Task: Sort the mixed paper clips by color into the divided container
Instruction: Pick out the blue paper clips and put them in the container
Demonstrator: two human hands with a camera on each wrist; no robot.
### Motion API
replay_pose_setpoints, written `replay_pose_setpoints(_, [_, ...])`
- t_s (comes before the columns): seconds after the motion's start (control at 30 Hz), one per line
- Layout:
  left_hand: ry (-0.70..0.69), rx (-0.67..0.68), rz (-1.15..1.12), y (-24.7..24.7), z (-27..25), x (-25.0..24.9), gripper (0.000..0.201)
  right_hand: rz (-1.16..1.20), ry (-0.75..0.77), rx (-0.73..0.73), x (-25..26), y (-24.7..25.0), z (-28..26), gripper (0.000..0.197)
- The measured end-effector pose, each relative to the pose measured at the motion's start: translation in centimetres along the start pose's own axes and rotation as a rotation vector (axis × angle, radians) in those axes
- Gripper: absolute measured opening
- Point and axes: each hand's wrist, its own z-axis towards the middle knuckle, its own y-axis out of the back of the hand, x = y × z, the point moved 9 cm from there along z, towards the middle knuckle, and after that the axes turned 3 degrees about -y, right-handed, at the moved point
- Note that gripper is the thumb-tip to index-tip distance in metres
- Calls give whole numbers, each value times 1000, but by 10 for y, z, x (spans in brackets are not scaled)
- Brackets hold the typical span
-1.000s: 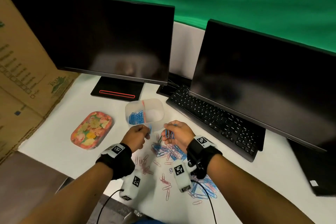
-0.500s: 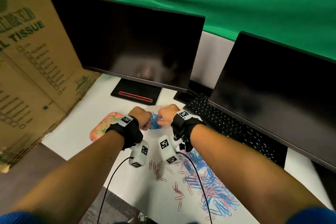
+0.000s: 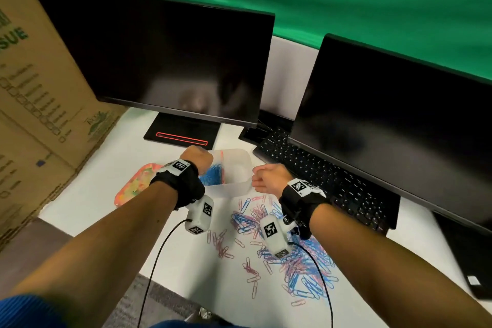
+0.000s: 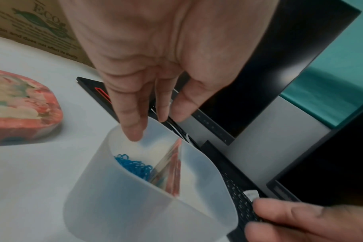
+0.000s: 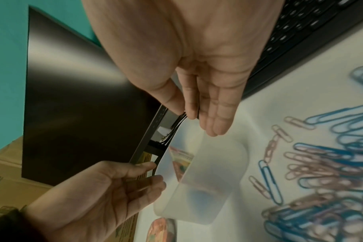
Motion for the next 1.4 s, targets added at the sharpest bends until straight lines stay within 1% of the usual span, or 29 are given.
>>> replay_pose_setpoints(0.07, [-106, -97, 132, 3, -11, -14, 30, 2, -2, -37, -11, 11, -9, 16])
replay_pose_setpoints(0.1, [-158, -125, 147, 0, -18, -21, 26, -29, -1, -60, -18, 17, -13, 19])
replay_pose_setpoints(0.13, [-220, -122, 165, -5, -26, -25, 23, -90, 10, -82, -25, 21, -15, 21])
replay_pose_setpoints(0.17, [-297, -81, 163, -16, -35, -30, 20, -200, 34, -107, -31, 25, -19, 20])
replay_pose_setpoints(0.2, [-374, -11, 175, -28, -47, -34, 19, -343, 66, -127, -37, 27, -22, 19])
replay_pose_setpoints(0.27, [-473, 151, 302, -58, -64, -29, 17, -647, 110, -133, -47, 23, -29, 22])
replay_pose_setpoints(0.33, [-532, 253, 506, -82, -76, -13, 20, -830, 133, -65, -58, 11, -33, 27])
replay_pose_setpoints(0.4, [-584, 303, 715, -100, -85, 8, 29, -986, 160, 14, -72, -5, -34, 33])
replay_pose_setpoints(0.47, [-571, 350, 830, -112, -92, 35, 35, -1131, 199, 42, -85, -16, -35, 37])
replay_pose_setpoints(0.5, [-560, 372, 862, -115, -94, 47, 38, -1190, 205, 43, -90, -18, -35, 40])
replay_pose_setpoints(0.57, [-572, 398, 888, -117, -98, 64, 41, -1306, 267, 63, -95, -22, -36, 42])
replay_pose_setpoints(0.63, [-608, 422, 909, -118, -102, 73, 45, -1368, 316, 74, -96, -21, -37, 39])
replay_pose_setpoints(0.7, [-648, 422, 924, -116, -104, 76, 42, -1400, 324, 36, -95, -14, -36, 34])
replay_pose_setpoints(0.83, [-671, 386, 895, -112, -102, 73, 28, -1402, 318, -29, -84, -6, -33, 29])
replay_pose_setpoints(1.03, [-578, 299, 937, -117, -89, 53, 38, -1336, 317, -29, -66, -21, -24, 36])
replay_pose_setpoints(1.1, [-523, 289, 969, -119, -85, 52, 35, -1333, 299, -25, -66, -28, -18, 37])
replay_pose_setpoints(1.23, [-454, 288, 1035, -122, -82, 58, 24, -1312, 269, -58, -65, -31, -7, 32])
replay_pose_setpoints(1.4, [-425, 300, 987, -122, -84, 68, 24, -1342, 277, -83, -67, -40, 0, 26])
